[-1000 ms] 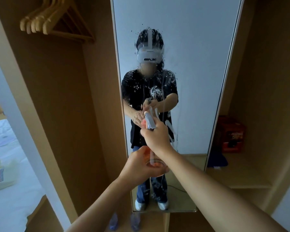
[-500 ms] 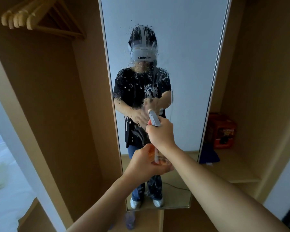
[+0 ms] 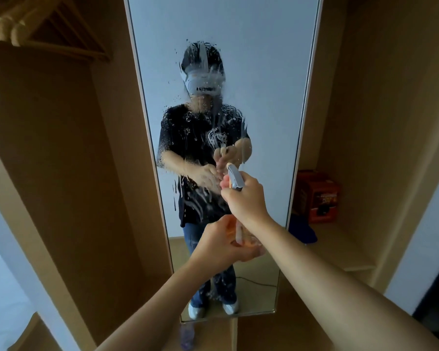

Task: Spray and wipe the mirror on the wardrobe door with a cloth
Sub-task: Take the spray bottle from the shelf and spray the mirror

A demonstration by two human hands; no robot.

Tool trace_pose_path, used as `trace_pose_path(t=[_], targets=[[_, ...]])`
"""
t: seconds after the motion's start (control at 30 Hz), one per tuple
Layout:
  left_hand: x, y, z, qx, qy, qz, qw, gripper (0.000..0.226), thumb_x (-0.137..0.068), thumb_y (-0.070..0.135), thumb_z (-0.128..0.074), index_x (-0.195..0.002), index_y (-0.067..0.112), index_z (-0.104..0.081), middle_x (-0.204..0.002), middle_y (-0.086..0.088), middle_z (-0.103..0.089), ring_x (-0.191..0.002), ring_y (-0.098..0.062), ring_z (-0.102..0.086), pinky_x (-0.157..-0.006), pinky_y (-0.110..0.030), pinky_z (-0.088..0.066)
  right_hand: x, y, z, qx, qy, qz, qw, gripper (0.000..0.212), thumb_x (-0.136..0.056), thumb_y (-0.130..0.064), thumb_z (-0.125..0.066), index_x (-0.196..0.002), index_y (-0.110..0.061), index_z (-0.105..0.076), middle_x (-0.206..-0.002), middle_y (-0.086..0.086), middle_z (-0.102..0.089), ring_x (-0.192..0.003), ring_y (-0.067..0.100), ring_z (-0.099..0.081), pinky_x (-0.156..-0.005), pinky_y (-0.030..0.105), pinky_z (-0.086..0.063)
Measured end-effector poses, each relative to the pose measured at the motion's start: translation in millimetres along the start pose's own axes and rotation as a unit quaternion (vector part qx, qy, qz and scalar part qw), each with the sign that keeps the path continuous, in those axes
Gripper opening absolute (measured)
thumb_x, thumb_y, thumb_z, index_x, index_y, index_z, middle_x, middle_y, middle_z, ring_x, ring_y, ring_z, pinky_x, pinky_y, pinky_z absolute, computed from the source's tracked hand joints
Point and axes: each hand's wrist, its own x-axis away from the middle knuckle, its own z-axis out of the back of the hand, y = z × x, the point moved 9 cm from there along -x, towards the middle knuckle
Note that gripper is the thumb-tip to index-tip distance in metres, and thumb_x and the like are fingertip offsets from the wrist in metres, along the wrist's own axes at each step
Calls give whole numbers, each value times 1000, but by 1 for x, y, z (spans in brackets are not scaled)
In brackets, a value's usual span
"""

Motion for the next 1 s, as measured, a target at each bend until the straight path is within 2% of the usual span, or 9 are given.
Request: trace_pose_path(t=[0.17, 0.3, 0.43, 0.57, 0.63, 0.73, 0.8, 0.9, 1.0], targets=[[-1, 12, -15, -5, -11, -14, 1000, 60, -62, 34, -90, -110, 18, -59, -92, 9, -70, -81, 3, -66, -66, -14, -53, -1, 2, 17, 38, 17, -1, 999, 10, -84, -3, -55, -77, -10, -57, -65, 4, -53, -52, 12, -43, -40, 11, -33], [-2, 15, -29, 4, -16, -15, 1000, 61, -59, 39, -89, -109, 19, -59, -93, 6, -70, -84, -3, -68, -76, -29, -59, -1, 9, 28, 69, 23, -14, 997, 10, -81, -1, -53, -73, -4, -57, -64, 8, -52, -54, 17, -43, -46, 22, -35], [-5, 17, -38, 1, -22, -13, 1000, 57, -60, 38, -90, -105, 21, -60, -91, 7, -70, -83, -3, -68, -76, -31, -60, -2, 17, 40, 59, 41, -27, 997, 7, -79, -1, -54, -79, 3, -60, -69, 14, -58, -60, 21, -48, -53, 28, -40], [-8, 17, -47, 5, -31, -6, 999, 62, -57, 40, -90, -106, 20, -60, -91, 7, -70, -83, -4, -68, -76, -34, -60, -2, 24, 51, 36, 46, -36, 998, 9, -83, -5, -58, -78, -13, -60, -69, 4, -60, -60, 17, -52, -52, 23, -42], [-10, 20, -51, -1, -34, -10, 999, 63, -58, 38, -91, -110, 18, -60, -93, 7, -70, -85, -2, -67, -78, -33, -60, 0, 25, 58, 16, 52, -37, 998, 12, -84, -5, -58, -84, -16, -61, -80, 2, -65, -66, 15, -57, -54, 19, -45], [-13, 23, -58, 0, -39, -14, 999, 66, -58, 37, -91, -113, 17, -60, -97, 8, -70, -88, -3, -67, -79, -28, -59, 3, 26, 67, -1, 58, -33, 998, 17, -83, 0, -58, -91, -14, -63, -88, 0, -65, -69, 12, -55, -52, 12, -43], [-14, 27, -62, -10, -42, -19, 999, 66, -60, 37, -91, -114, 18, -60, -95, 9, -69, -86, 0, -66, -75, -21, -56, 3, 27, 74, -2, 65, -33, 997, 18, -82, 1, -58, -93, -12, -64, -83, -1, -63, -67, 12, -54, -53, 16, -42], [-16, 33, -69, -22, -45, -31, 998, 61, -61, 38, -90, -111, 20, -60, -92, 11, -68, -83, 4, -64, -71, -16, -54, 3, 32, 83, -1, 79, -37, 996, 16, -82, 1, -57, -91, -9, -65, -71, -6, -58, -62, 9, -52, -52, 14, -39], [-17, 38, -76, -38, -55, -44, 997, 59, -63, 36, -89, -112, 20, -60, -94, 11, -68, -85, 1, -64, -72, -20, -55, 4, 35, 94, 3, 98, -34, 995, 11, -82, 2, -54, -88, -2, -63, -71, 5, -56, -61, 16, -48, -51, 16, -39]])
